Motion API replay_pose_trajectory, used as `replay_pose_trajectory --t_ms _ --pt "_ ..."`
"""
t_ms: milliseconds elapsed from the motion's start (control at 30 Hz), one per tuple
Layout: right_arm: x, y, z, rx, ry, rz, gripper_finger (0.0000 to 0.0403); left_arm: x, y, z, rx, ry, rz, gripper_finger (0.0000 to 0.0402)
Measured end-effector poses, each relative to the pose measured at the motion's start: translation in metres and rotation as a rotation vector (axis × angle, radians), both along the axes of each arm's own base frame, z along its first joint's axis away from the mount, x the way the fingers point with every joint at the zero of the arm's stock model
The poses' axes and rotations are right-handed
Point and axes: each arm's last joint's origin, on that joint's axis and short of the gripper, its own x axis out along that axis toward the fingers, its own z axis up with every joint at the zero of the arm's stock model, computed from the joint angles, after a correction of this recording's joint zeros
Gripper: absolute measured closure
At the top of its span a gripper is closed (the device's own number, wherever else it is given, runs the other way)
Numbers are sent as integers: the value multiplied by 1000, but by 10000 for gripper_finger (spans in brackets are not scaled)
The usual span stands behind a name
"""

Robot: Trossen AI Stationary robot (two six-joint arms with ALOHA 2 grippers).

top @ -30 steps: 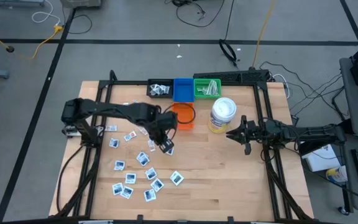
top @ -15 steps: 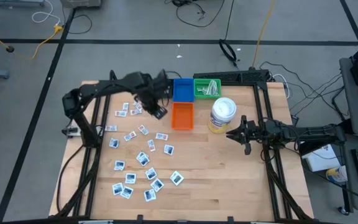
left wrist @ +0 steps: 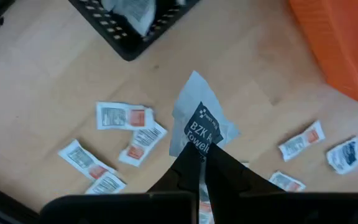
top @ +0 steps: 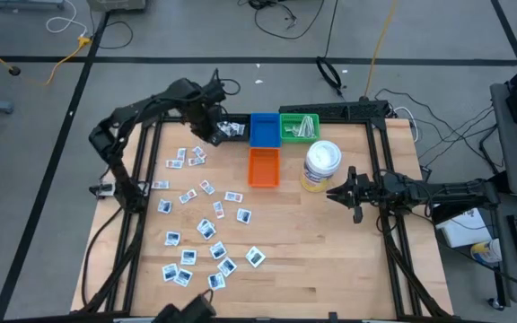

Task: Pick & Place First Aid Supplies
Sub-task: Put the gray towelette pack into the black bin

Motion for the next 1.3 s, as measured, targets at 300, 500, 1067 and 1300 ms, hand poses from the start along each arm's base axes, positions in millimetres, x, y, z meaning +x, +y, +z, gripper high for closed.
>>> replay_pose_trajectory --t_ms 300,500,1067,1300 --pt "0 0 0 0 0 0 344 22 55 -11 22 38 -40 394" --pt "0 0 0 0 0 0 344 44 85 -22 32 28 -44 381" --pt "0 0 0 0 0 0 344 61 97 -35 28 25 -91 197" --pt "0 0 0 0 0 0 344 62 96 -35 26 34 -67 137"
